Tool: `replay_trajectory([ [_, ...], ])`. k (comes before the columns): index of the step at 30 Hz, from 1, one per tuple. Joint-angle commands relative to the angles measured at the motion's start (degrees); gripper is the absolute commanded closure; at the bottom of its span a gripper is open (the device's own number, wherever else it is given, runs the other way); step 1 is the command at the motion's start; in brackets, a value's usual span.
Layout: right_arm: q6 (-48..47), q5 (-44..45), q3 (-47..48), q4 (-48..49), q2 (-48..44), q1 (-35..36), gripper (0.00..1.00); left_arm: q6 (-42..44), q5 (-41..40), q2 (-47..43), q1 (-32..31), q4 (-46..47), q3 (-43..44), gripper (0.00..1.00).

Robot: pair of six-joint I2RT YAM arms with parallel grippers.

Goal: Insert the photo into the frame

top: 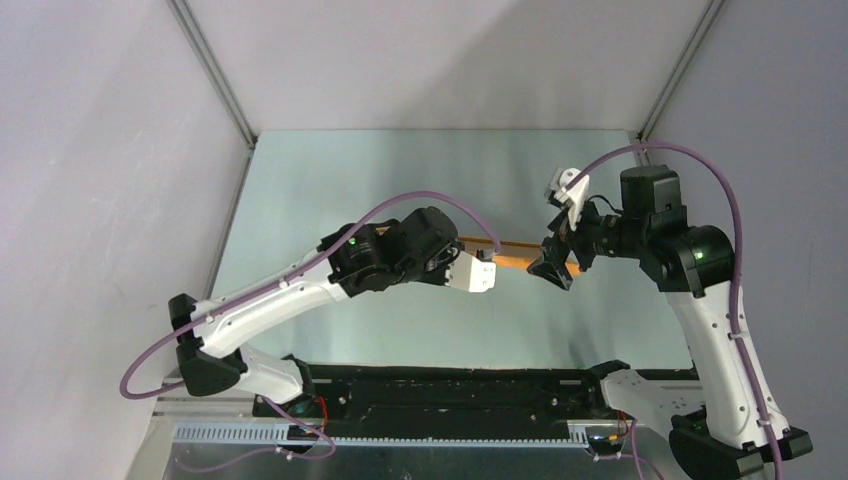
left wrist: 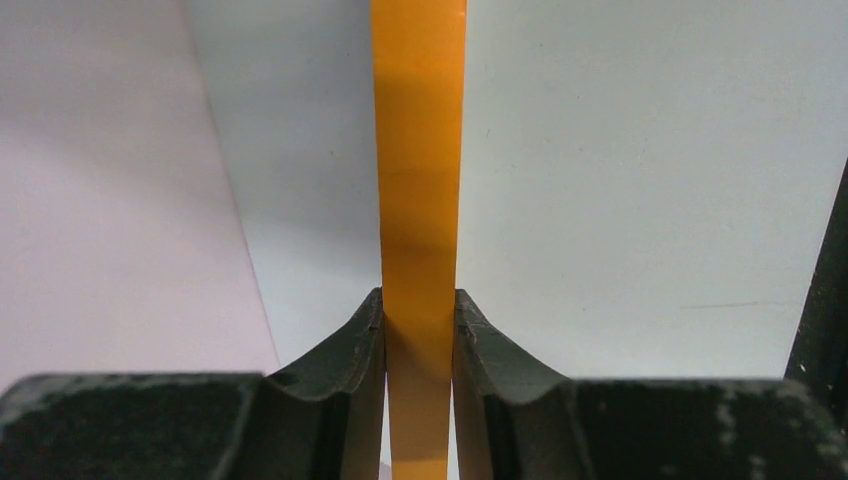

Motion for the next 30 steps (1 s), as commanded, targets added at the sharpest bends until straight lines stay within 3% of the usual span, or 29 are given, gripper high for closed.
replay_trajectory([
  [1, -4.18, 4.61, 0.45, -1.42, -0.37, 2.86, 0.04, -0.07, -1.91, -3.02, 0.26, -3.90, 6.18, 1.00],
  [11, -8.30, 13.85, 1.19, -3.11, 2.19, 14.71, 0.09, 0.18, -2.31, -3.28, 0.67, -7.97, 9.26, 1.00],
  [30, -7.81, 23.24, 0.27, 0.07, 7.53, 21.99, 0.25, -1.27, 2.06, 0.23, 2.28, -11.57, 16.63, 1.00],
])
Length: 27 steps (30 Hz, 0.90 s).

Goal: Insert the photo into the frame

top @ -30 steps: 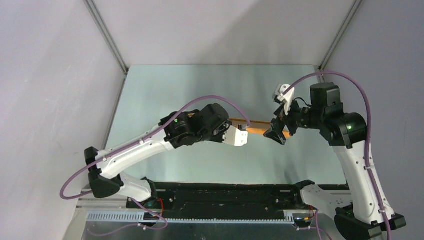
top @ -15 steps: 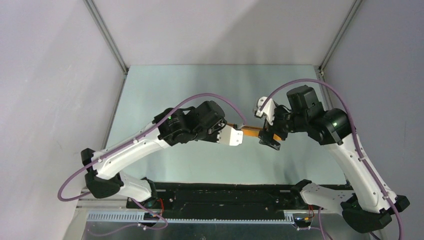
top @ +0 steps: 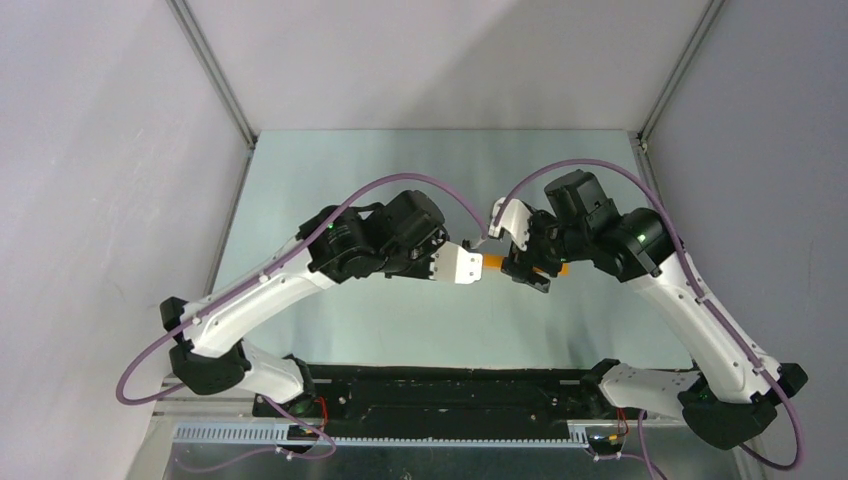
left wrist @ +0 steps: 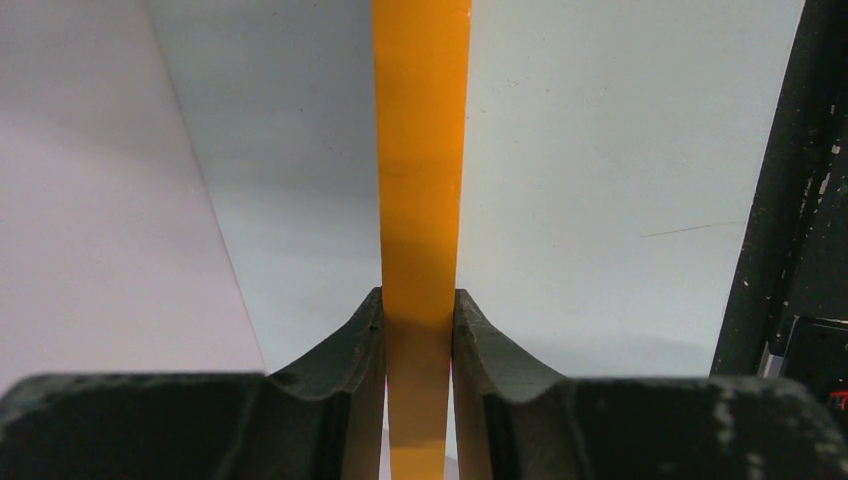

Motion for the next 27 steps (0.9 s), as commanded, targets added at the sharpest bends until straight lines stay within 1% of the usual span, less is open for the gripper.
replay_trajectory([
  [1, 0.11, 2.96, 0.19, 2.17, 0.86, 1.02, 0.27, 0.13, -0.43, -0.55, 0.21, 4.87, 4.71, 1.00],
  [14, -0.24, 5.17, -0.64, 2.81, 1.97, 2.50, 0.45, -0.62, 1.27, 0.51, 0.69, 4.95, 6.46, 1.00],
  [16, -0.29, 5.29, -0.76, 2.75, 2.24, 2.63, 0.50, -0.77, 1.48, 0.66, 0.73, 4.90, 6.42, 1.00],
  [19, -0.59, 5.96, -0.69, 2.65, 2.44, 2.90, 0.60, -0.82, 1.50, 0.69, 0.82, 4.95, 6.44, 1.00],
  [22, -0.82, 6.44, -0.43, 2.40, 2.34, 2.90, 0.68, -0.82, 1.38, 0.59, 1.18, 4.93, 6.35, 1.00],
  [24, -0.97, 6.47, -0.21, 2.07, 2.38, 2.92, 0.75, -0.86, 1.21, 0.37, 1.48, 4.94, 6.11, 1.00],
  [27, -1.38, 6.50, 0.28, 1.41, 2.33, 2.84, 0.82, -0.67, 0.88, 0.08, 2.17, 4.90, 5.62, 1.00],
])
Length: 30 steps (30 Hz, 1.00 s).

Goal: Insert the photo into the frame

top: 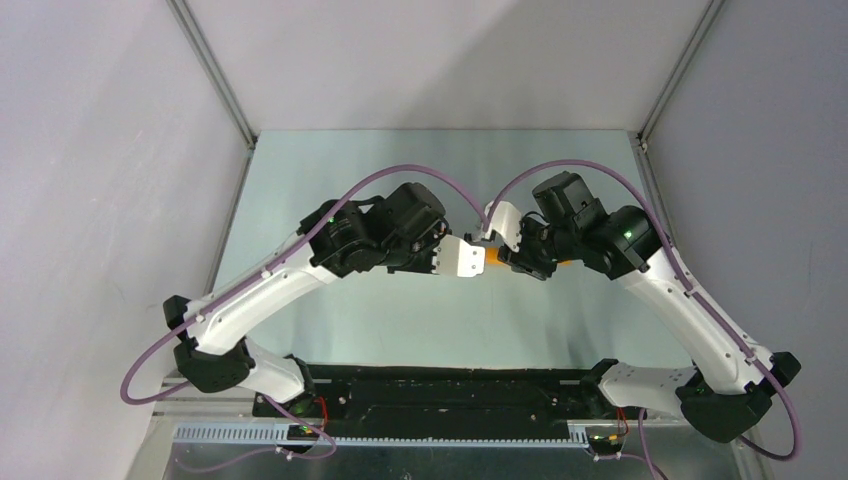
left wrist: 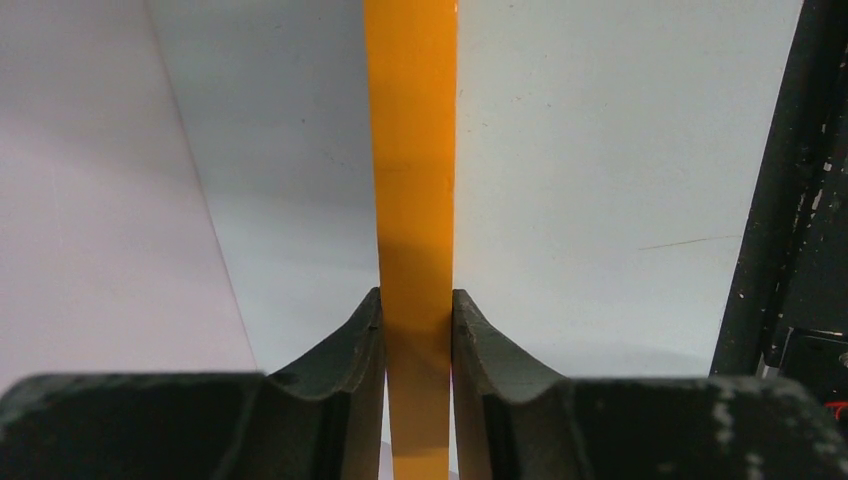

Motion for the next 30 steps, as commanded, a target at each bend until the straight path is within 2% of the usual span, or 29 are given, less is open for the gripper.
replay_trajectory([
  [1, -1.62, 2.65, 1.15, 0.55, 0.24, 0.46, 0.86, -0.26, -1.20, -1.64, 1.06, 5.06, 3.15, 0.99],
  [4, -1.74, 2.51, 1.74, -0.10, 0.58, 0.44, 0.92, -0.19, -1.45, -1.73, 1.79, 5.10, 2.73, 0.93],
  [7, -1.79, 2.21, 2.44, -0.76, 0.91, 0.47, 1.00, -0.21, -1.45, -1.88, 2.39, 5.09, 2.47, 0.78],
  [15, -0.64, -2.20, 5.75, -2.14, 1.47, -1.00, 1.00, -0.99, -1.27, -1.50, 3.70, 5.18, 2.42, 0.51],
  [17, -0.24, -2.86, 6.18, -2.27, 1.72, -1.44, 1.00, -1.21, -1.38, -1.47, 4.03, 5.29, 2.36, 0.39],
  [18, 0.07, -3.01, 6.33, -2.33, 1.82, -1.64, 1.00, -1.23, -1.42, -1.52, 4.12, 5.25, 2.35, 0.25],
  [21, 0.92, -3.77, 7.72, -2.90, 2.67, -2.25, 1.00, -1.34, -1.83, -1.78, 4.79, 5.26, 2.50, 0.02],
  [30, 8.49, -8.79, 14.90, -4.84, 8.34, -7.78, 1.00, -2.35, -0.77, -5.45, 8.36, 5.30, 1.39, 0.00],
])
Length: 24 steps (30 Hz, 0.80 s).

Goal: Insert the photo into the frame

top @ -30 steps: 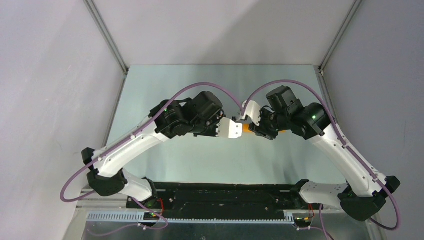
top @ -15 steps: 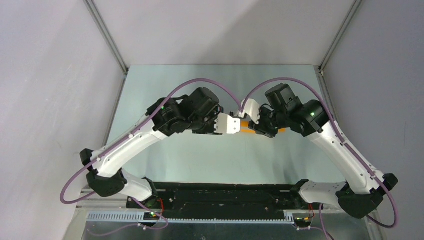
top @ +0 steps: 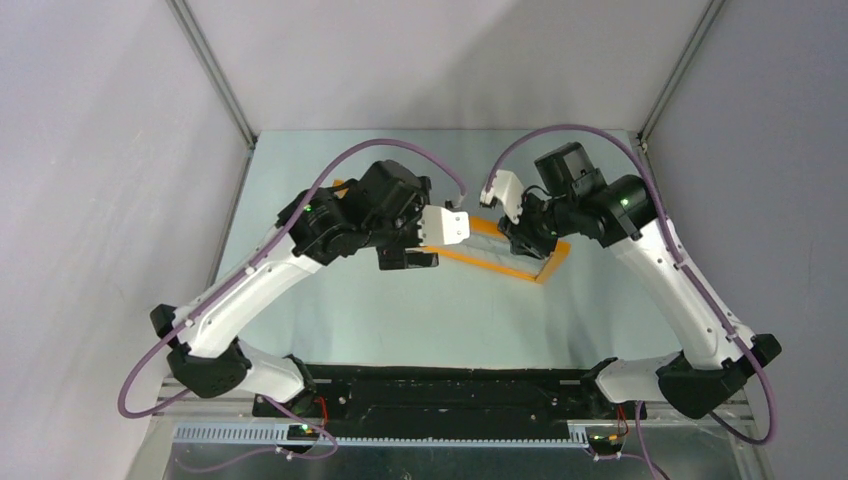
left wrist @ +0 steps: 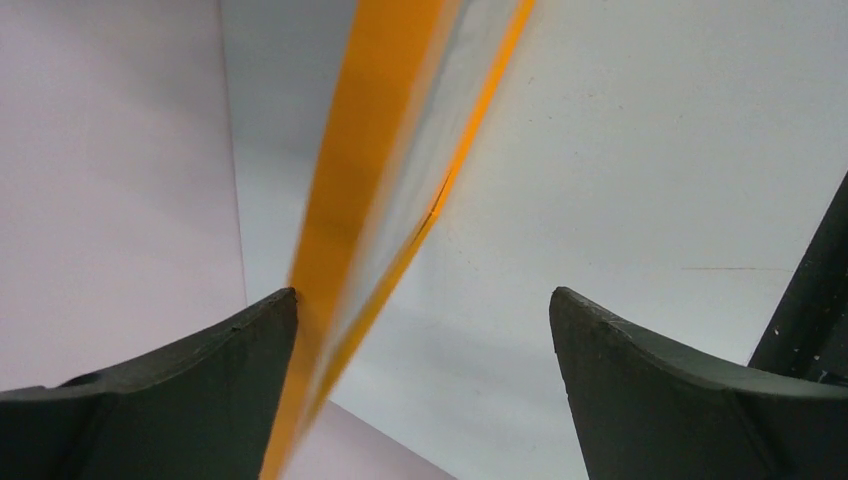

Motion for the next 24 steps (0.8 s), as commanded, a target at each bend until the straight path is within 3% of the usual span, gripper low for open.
replay_trajectory([
  [1, 7.73, -5.18, 6.90, 0.55, 2.49, -4.06, 1.00, -1.52, -0.04, -4.87, 1.93, 1.63, 1.03, 0.00],
  [10, 15.86, -11.56, 13.69, 0.91, 8.26, -12.23, 1.00, -3.19, 1.11, -8.85, 3.67, 1.79, -2.78, 0.00],
  [24, 23.69, -27.43, 9.93, 5.35, 12.96, -28.80, 1.00, -5.34, 3.65, -12.12, 5.15, 3.29, -8.66, 0.00],
])
